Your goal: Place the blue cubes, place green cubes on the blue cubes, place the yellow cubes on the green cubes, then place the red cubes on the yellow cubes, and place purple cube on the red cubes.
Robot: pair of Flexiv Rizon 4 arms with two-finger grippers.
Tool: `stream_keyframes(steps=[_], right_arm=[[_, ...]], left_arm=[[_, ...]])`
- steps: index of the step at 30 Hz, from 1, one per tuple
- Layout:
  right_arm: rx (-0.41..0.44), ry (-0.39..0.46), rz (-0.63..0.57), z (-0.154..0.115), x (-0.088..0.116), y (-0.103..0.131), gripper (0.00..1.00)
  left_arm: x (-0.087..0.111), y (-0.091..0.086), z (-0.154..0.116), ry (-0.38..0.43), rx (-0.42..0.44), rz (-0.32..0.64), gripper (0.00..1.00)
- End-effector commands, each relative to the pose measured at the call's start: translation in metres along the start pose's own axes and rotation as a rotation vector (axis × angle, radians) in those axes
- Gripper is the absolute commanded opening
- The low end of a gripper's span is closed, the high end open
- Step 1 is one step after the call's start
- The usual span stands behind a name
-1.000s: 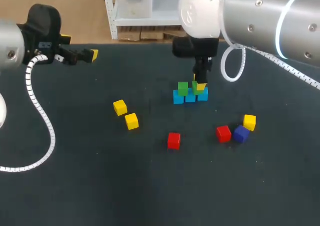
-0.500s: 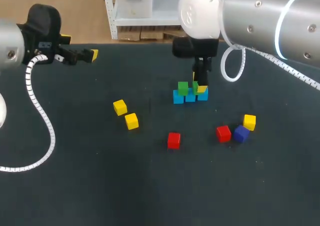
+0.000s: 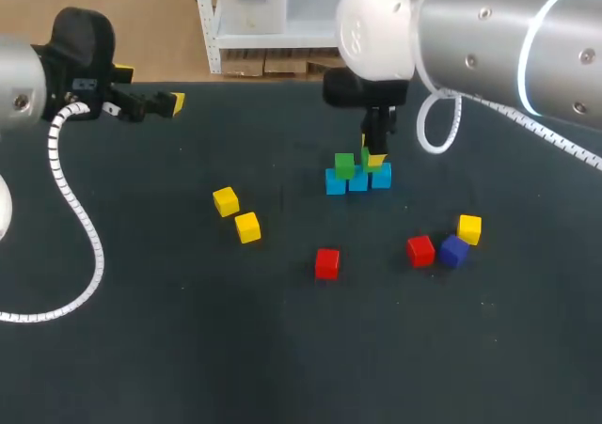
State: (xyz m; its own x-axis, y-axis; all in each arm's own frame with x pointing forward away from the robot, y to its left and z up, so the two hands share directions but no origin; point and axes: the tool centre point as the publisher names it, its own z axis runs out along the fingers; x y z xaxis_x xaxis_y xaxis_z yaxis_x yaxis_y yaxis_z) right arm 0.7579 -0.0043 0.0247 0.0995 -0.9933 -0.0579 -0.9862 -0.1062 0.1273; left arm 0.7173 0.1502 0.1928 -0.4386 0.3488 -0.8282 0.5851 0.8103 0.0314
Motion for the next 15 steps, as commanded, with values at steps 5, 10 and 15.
stream_keyframes(steps=[5,10,15], right_arm=[[0.013,0.001,-0.007,0.0022,0.0008,0.0054,0.36],[0.006,0.000,-0.013,0.0014,0.0006,0.0076,0.34],[0.003,0.000,-0.019,0.0010,0.0004,0.0094,0.28]], left_arm=[[0.0022,0.0028,-0.0004,-0.010,0.012,0.002,1.00],[0.0022,0.0028,-0.0004,-0.010,0.012,0.002,1.00],[0.0022,0.0028,-0.0004,-0.010,0.012,0.002,1.00]])
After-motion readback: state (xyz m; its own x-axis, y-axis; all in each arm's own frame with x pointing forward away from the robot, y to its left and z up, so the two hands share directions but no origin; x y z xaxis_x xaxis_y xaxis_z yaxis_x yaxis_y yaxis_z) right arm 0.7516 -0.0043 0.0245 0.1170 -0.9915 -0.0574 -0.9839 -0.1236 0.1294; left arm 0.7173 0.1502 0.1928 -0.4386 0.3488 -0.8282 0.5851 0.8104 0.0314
